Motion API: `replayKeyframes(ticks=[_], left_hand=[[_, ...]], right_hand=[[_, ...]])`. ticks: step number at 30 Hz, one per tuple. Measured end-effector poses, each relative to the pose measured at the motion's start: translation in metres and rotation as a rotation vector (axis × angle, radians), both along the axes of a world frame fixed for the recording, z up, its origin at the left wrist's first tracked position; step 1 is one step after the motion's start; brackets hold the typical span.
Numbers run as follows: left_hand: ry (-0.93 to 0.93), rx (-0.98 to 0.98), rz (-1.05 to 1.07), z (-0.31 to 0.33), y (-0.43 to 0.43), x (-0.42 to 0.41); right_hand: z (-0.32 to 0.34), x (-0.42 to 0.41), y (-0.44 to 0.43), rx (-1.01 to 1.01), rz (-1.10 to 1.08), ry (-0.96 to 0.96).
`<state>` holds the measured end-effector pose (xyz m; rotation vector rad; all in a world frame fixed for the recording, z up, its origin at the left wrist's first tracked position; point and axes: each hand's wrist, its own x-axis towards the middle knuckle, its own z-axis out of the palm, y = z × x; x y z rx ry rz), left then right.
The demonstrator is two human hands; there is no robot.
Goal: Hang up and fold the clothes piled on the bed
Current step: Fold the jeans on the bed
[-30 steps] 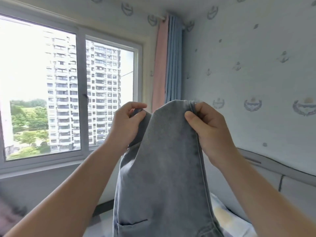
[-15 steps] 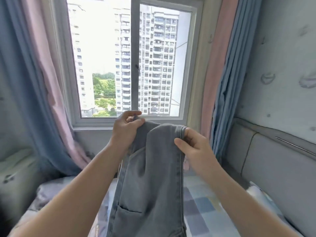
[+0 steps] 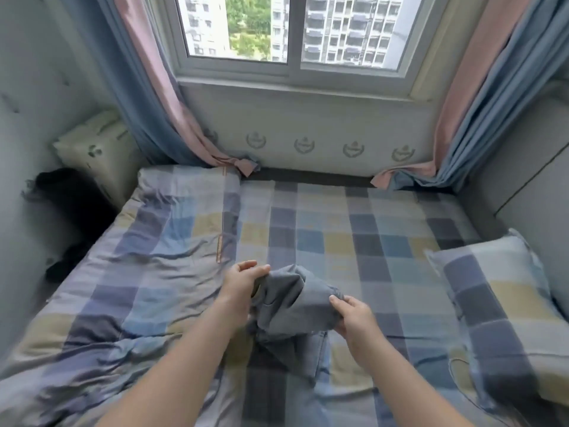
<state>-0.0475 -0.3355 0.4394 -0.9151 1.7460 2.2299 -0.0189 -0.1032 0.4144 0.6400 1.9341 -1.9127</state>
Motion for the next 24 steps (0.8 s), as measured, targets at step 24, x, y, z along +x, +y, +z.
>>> replayKeyframes(ticks=[24], left_hand=[[0.275,-0.392,-0.813,-0.002,0.057,0.101]], right_hand=[[-0.007,0.033,0.031,0.749,1.106,0.47]])
